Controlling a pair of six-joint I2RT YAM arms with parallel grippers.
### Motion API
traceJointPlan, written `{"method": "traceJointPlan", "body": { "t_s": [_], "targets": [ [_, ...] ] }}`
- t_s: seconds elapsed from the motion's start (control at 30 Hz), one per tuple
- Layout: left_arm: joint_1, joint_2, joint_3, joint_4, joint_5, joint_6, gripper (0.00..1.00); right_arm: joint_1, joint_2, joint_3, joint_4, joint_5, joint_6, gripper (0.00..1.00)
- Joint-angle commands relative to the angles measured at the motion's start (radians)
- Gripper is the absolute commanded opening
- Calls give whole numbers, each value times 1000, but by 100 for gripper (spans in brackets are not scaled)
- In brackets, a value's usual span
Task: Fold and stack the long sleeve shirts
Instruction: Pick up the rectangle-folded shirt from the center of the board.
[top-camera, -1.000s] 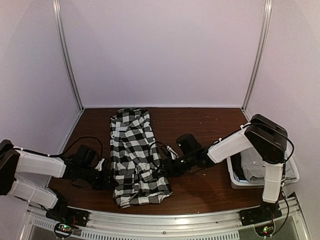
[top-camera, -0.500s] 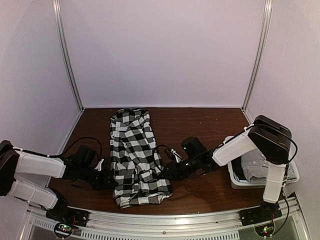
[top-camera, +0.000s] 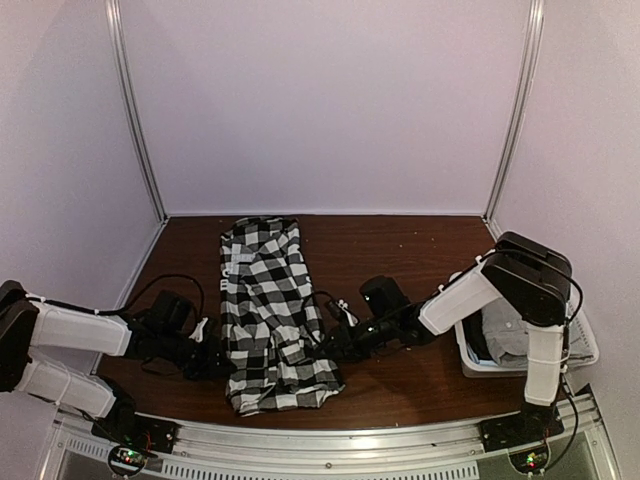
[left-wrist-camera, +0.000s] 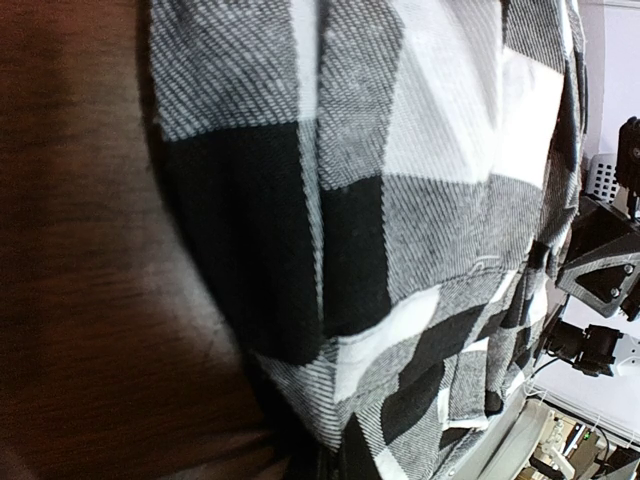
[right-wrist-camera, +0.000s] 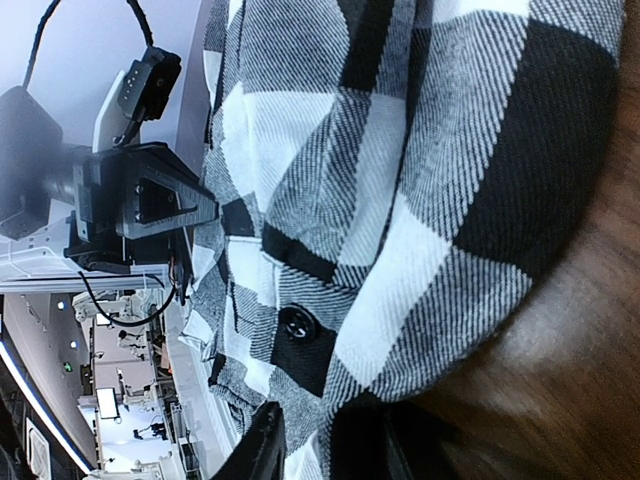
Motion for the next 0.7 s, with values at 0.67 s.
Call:
{"method": "traceJointPlan", "body": {
  "t_s": [0.67],
  "targets": [
    [-6, -45, -23, 3, -14, 1, 0, -10, 67, 51, -15, -16, 67, 38]
  ]
}}
